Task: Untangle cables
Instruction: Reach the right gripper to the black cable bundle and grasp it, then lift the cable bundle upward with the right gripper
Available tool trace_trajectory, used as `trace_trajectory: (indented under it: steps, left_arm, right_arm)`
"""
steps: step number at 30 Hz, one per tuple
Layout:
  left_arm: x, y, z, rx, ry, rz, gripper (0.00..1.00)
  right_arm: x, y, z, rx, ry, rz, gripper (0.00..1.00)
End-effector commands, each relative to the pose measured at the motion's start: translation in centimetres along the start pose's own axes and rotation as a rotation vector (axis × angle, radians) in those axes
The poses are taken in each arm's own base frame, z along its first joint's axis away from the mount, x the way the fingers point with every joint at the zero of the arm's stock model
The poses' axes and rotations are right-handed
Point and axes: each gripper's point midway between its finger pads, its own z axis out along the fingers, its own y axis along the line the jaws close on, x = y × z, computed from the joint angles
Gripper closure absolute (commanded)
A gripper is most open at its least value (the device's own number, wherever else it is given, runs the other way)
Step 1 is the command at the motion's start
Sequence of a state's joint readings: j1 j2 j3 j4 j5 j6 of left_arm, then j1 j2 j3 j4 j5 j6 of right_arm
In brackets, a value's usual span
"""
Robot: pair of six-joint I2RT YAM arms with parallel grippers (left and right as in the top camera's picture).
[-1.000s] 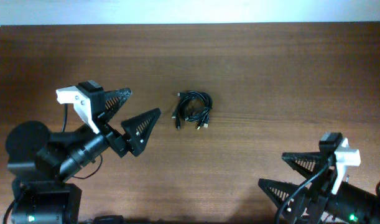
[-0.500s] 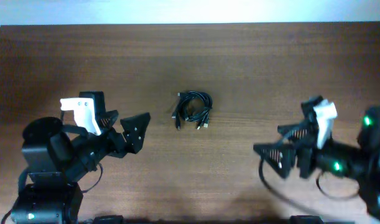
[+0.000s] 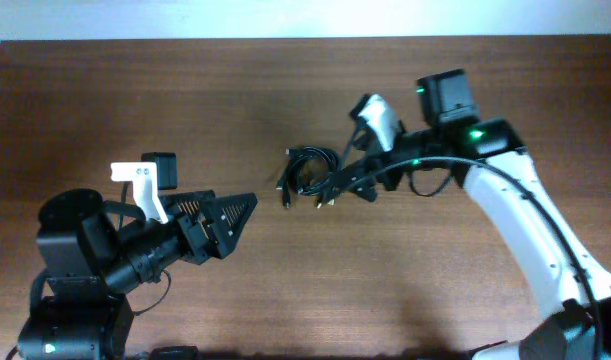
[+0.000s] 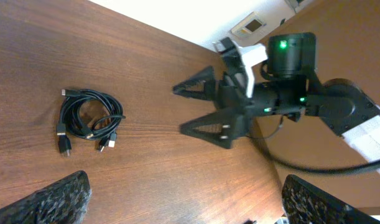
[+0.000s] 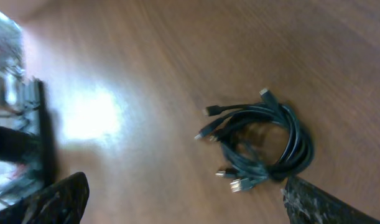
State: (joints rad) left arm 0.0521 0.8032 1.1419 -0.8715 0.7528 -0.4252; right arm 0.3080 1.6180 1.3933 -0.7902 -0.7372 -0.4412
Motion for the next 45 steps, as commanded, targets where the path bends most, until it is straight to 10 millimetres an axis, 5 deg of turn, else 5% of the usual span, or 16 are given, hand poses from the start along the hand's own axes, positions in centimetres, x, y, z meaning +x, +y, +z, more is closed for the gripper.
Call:
trace_trajectory:
  steps: [1, 7, 8, 9, 16, 18, 19, 20, 24, 27, 29, 33, 35, 45]
  left_arm:
    - [-0.8, -1.2, -0.6, 0.028, -0.022, -0.010, 0.01]
    - [-2.0, -2.9, -1.7, 0.047, -0.063, 0.018, 0.01]
    - [-2.1, -3.0, -1.8, 0.048, -0.064, 0.020, 0.01]
    - [-2.1, -3.0, -1.8, 0.048, -0.064, 0.020, 0.02]
    - [-2.1, -3.0, -1.8, 0.048, -0.064, 0.013, 0.02]
    - [-2.1, -3.0, -1.8, 0.048, -0.064, 0.013, 0.02]
    - [-2.1, -3.0, -1.8, 0.049, -0.066, 0.014, 0.02]
    - [-2.2, -3.0, -1.8, 0.051, -0.069, 0.018, 0.02]
    - [-2.2, -3.1, -1.8, 0.051, -0.069, 0.018, 0.03]
    - [-2.2, -3.0, -1.8, 0.051, -0.069, 0.019, 0.01]
    - [-2.2, -3.0, -1.8, 0.047, -0.069, 0.028, 0.00]
    - [-1.3, -2.1, -1.7, 0.005, -0.040, 0.093, 0.01]
    - [-0.8, 0.2, -1.8, -0.114, -0.032, 0.075, 0.01]
    - [1.8, 2.3, -2.1, -0.207, 0.075, 0.214, 0.01]
  right_arm:
    - [0.3, -1.9, 2.7, 0.118, 0.075, -0.123, 0.01]
    - [4.6, -4.8, 7.8, 0.114, 0.225, -0.137, 0.12]
    - [5.1, -5.2, 8.5, 0.109, 0.233, -0.130, 0.34]
    - [5.5, -5.5, 9.0, 0.106, 0.242, -0.124, 0.37]
    - [8.6, -6.9, 12.0, 0.071, 0.302, -0.078, 0.39]
    - [9.0, -7.0, 12.3, 0.068, 0.308, -0.073, 0.52]
    - [8.9, -7.1, 12.4, 0.069, 0.305, -0.075, 0.82]
    - [8.8, -7.2, 12.5, 0.072, 0.299, -0.079, 0.94]
    - [8.0, -6.8, 13.1, 0.070, 0.276, -0.108, 0.96]
    - [5.4, -7.2, 12.8, 0.114, 0.211, 0.025, 0.96]
    - [1.4, -6.4, 11.6, 0.092, 0.111, 0.132, 0.96]
    - [-8.6, -1.4, 6.6, -0.089, -0.120, 0.242, 0.96]
    - [-12.4, 1.9, 3.1, -0.188, -0.204, 0.252, 0.96]
    - [-20.9, 12.0, -11.6, -0.265, -0.537, 0.161, 0.96]
